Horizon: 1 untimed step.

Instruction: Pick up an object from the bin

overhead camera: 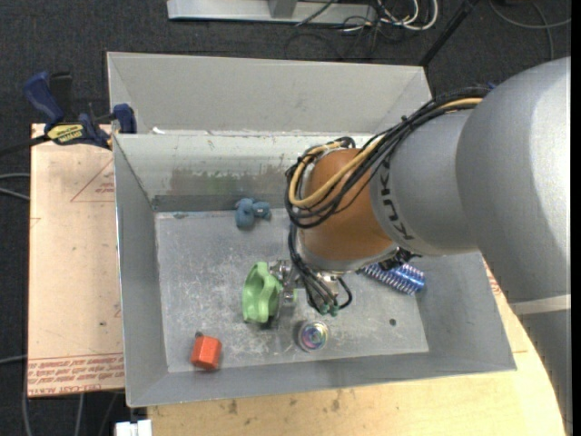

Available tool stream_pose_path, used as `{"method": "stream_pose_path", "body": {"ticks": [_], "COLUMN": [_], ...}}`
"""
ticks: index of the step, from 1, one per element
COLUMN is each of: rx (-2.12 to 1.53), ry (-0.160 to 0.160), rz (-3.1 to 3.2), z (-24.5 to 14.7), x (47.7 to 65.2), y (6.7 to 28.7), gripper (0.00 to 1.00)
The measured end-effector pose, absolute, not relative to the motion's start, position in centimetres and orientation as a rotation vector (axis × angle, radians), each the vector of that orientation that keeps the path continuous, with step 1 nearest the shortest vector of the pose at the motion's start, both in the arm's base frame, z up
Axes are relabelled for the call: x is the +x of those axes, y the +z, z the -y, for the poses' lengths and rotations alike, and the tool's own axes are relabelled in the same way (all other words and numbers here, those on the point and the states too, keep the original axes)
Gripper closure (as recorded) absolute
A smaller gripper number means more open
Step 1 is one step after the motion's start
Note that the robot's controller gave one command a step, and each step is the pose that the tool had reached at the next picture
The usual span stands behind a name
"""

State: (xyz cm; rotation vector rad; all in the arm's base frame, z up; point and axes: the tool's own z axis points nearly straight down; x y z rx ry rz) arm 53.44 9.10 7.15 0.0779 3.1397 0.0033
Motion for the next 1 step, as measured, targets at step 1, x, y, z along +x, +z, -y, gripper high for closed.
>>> {"method": "stream_pose_path", "body": {"ticks": [1], "rx": [0.145], "ry": [0.004], "rz": [-3.129], "z": [-8.66], "x": [54.2], "y": [22.07], "gripper": [1.0]}}
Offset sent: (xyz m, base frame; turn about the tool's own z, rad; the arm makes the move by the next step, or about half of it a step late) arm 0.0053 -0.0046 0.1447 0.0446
